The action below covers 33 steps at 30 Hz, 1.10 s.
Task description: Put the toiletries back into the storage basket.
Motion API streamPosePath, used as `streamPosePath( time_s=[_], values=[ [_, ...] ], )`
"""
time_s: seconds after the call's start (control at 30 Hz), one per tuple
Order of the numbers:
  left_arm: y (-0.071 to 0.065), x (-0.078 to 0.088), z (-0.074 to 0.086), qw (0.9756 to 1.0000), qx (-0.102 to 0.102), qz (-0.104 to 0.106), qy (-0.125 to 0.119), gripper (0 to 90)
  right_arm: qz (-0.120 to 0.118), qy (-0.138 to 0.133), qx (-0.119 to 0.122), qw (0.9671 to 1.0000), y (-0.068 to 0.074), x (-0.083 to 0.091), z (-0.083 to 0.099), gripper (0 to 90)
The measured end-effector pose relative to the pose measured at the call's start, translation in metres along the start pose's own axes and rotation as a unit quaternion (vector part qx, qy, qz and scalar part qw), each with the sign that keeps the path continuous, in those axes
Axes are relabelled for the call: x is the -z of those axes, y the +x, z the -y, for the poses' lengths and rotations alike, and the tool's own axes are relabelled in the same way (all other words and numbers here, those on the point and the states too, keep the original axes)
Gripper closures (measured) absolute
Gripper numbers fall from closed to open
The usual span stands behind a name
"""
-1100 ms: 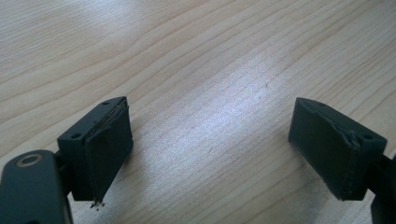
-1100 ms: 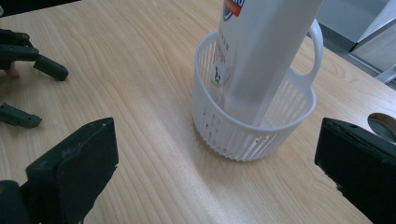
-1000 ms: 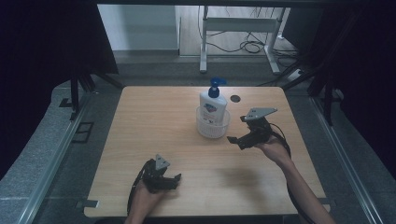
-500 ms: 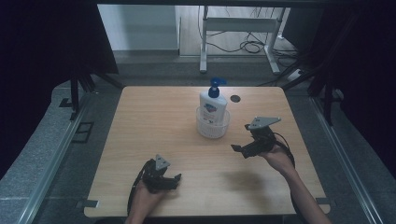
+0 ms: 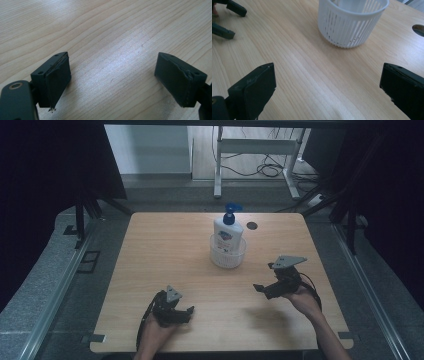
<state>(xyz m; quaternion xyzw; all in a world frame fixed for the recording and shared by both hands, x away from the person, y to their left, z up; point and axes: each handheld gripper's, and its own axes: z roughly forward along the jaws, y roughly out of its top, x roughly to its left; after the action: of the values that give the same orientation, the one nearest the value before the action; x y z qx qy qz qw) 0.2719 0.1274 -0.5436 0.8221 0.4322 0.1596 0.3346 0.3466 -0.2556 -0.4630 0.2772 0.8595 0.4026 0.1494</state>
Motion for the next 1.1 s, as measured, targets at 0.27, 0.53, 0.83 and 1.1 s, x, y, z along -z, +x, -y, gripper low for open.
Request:
streamPosePath(
  time_s=[0.27, 0.53, 0.83, 1.1],
  values=[
    [0.0, 0.0, 0.0, 1.0, 0.002, 0.0, 0.0, 13.1, 0.006, 0.003, -0.005, 1.0, 0.007, 0.005, 0.016, 0.3],
    [0.0, 0.0, 0.0, 1.0, 0.0, 0.0, 0.0, 13.1, 0.012, 0.015, -0.005, 0.9998, 0.013, 0.002, 0.032, 0.3],
    [0.0, 0.0, 0.0, 1.0, 0.002, 0.0, 0.0, 13.1, 0.01, 0.022, -0.015, 0.9996, 0.02, -0.005, 0.05, 0.4],
    [0.0, 0.0, 0.0, 1.0, 0.002, 0.0, 0.0, 13.1, 0.01, 0.025, -0.025, 0.9993, 0.024, -0.011, 0.062, 0.4]
  ],
)
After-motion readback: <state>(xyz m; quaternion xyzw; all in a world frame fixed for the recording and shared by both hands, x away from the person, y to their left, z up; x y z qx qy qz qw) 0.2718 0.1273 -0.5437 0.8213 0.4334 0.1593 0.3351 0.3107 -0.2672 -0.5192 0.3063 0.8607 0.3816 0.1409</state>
